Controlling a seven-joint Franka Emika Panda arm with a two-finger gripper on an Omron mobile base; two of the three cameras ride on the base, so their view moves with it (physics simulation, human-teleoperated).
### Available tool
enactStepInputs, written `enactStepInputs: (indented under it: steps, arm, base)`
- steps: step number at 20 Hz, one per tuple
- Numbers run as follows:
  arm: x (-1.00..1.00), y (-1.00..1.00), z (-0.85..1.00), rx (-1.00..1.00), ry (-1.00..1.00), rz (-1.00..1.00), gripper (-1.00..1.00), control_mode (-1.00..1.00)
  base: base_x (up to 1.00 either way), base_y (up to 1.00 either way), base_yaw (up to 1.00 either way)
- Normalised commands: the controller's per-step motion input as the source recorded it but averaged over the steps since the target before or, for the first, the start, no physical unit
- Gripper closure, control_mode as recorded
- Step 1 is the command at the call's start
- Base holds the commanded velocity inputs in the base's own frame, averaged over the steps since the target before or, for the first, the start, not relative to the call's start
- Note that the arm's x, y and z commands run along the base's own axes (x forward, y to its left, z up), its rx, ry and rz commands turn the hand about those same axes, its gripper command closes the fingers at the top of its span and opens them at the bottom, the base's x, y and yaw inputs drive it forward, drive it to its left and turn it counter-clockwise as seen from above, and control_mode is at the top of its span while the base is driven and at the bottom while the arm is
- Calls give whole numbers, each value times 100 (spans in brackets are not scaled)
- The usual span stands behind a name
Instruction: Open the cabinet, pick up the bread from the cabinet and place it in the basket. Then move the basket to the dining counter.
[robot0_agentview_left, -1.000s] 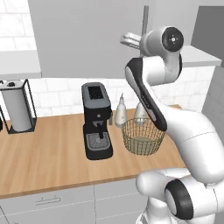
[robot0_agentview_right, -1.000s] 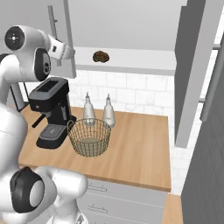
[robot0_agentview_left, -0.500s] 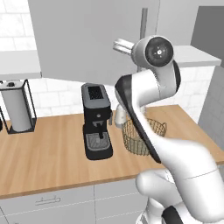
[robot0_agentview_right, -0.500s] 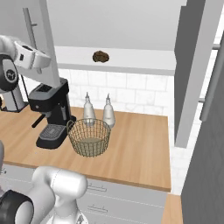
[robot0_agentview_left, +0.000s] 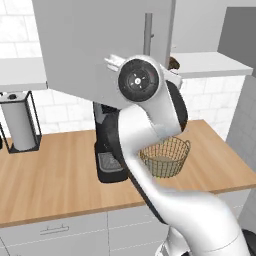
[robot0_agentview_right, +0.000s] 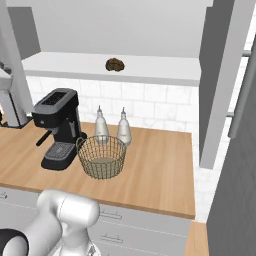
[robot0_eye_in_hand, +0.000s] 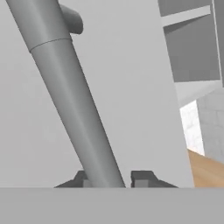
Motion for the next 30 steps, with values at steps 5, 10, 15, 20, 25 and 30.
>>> enactStepInputs:
  steps: [5,10,15,20,25,30]
  arm:
    - [-86,73,1,0,4,-12,100,-100]
    - [-9,-9,-3,6,15,-2,-100,-100]
    - [-92,-38,-1,16,1,0,-100,-100]
    - [-51,-72,-7,20,0,10,-100,-100]
    - [-26,-91,-26,6,0,35,-100,-100]
    - [-45,-74,-11,0,-4,57,-100,-100]
  base:
    - [0,0,0]
    - [0,0,0]
    - [0,0,0]
    - [0,0,0]
    - [0,0,0]
    - [0,0,0]
